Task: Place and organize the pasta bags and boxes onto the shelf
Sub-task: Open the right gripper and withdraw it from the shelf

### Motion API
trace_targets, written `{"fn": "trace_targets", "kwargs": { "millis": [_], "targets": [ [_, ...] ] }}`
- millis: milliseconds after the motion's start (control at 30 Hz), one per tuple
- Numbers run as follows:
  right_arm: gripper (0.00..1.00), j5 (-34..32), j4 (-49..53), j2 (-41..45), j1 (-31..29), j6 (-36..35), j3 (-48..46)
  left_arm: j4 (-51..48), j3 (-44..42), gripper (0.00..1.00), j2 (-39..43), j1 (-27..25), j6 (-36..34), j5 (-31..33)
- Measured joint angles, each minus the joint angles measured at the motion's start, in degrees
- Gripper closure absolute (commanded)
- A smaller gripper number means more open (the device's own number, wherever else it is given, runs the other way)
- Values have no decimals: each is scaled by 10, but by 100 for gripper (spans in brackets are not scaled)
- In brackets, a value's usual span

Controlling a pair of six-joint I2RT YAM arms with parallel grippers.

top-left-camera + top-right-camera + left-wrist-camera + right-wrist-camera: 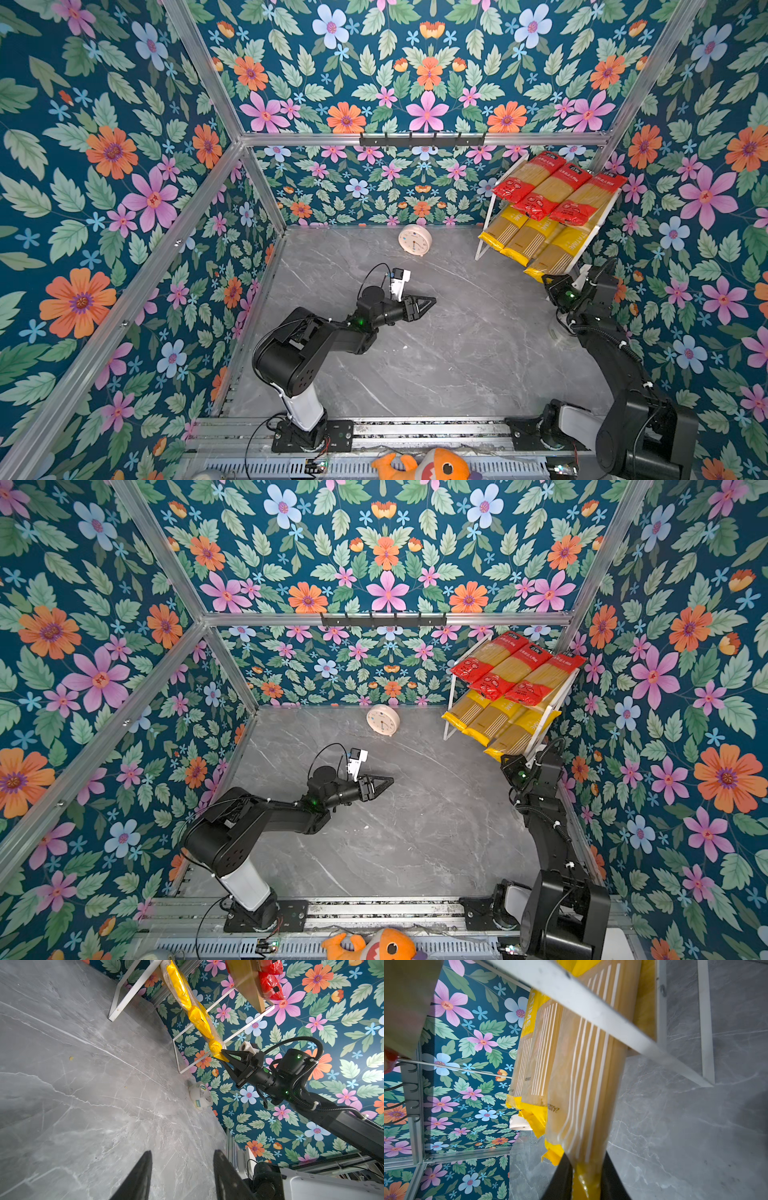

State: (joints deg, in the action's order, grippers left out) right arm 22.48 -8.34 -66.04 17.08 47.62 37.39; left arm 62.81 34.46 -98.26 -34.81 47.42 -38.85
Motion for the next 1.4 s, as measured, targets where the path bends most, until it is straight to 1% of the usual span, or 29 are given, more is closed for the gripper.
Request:
{"fn": "trace_targets", "kwargs": {
  "millis": [167,233,333,467,600,767,900,967,1133,1300,1400],
  "targets": [
    [79,12,-33,-7,0,5,2,-12,0,50,4,-6,-11,6],
    [75,12,-34,-10,0,7,12,-21,0,49,4,-8,-13,10],
    [65,10,-31,-17,0,8,19,-34,0,50,10,-9,-21,13],
    [55,-2,-15,-8,0,16,1,-45,0,49,19,-9,-31,18],
    [50,-3,16,23,1,17,-1,-57,-5,49,25,-9,-44,27],
    [52,-1,28,42,-5,17,-16,-71,-3,49,24,-10,-54,28],
    [55,0,25,35,-53,19,-23,-73,0,49,24,-10,-57,31],
    [57,3,15,26,-64,20,-21,-79,-1,49,26,-11,-60,33],
    [61,-19,-2,-11,-68,24,6,-104,-7,49,45,-11,-73,45],
    [61,-42,-7,-31,-64,-2,20,-129,-12,49,61,-11,-88,54],
    [61,-52,-3,-32,-63,-17,23,-139,-15,46,70,-11,-101,60]
  ]
}}
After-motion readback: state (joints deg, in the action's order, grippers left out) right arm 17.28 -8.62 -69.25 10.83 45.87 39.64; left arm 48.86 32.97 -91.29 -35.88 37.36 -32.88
